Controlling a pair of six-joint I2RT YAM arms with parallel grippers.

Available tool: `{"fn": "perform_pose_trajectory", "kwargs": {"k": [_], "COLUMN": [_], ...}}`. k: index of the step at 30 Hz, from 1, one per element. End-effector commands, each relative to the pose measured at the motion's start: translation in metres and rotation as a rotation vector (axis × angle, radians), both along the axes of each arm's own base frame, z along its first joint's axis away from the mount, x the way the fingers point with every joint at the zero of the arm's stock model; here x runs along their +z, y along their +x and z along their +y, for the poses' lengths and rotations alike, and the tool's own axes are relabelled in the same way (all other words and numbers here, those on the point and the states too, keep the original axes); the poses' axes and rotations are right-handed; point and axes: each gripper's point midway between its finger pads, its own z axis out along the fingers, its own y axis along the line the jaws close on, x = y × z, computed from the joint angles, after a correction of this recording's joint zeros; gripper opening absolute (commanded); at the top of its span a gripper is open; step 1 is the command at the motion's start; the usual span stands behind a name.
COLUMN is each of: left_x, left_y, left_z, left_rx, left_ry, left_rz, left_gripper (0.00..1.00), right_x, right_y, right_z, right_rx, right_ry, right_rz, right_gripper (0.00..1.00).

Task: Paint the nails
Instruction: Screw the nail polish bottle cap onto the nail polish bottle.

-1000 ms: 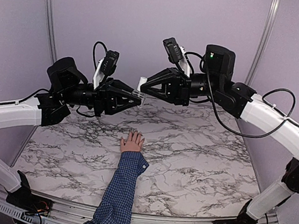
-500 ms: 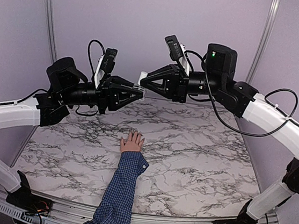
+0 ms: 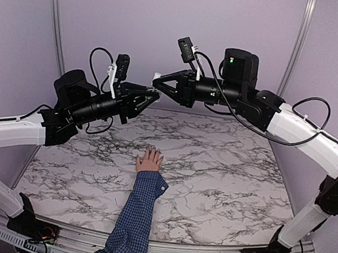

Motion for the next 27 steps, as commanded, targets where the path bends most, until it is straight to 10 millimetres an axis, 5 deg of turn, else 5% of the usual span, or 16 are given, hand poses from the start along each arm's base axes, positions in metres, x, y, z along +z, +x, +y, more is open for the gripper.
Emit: {"fn": "perform_pose_trajectory", "kwargs": {"k": [1, 8, 16, 27], "left_x": [0.018, 0.019, 0.023, 0.025], "left_y": [0.018, 0.001, -0.051, -0.082], "left_z": [0.018, 0.019, 0.001, -0.014], "left_rx": [0.158, 0.069, -0.279, -0.565], "left_ry": [-0.057, -0.053, -0.028, 0.004], "left_rz": [-0.047, -0.052, -0.057, 0.005], "left_gripper": [0.00, 0.00, 0.00, 0.00], "right_x": [-0.022, -0.006, 0.012, 0.024], "right_y": [-0.011, -0.012, -0.035, -0.076], "right_z": [0.018, 0.005, -0.022, -0.032], "right_rx": [0.017, 0.051, 0.168, 0.387], "right_ry": [-0.063, -0.018, 0.030, 0.069], "right_rz": [0.105, 0.073, -0.048, -0.127], "right_gripper": [0.01, 0.31, 0.61, 0.62]}}
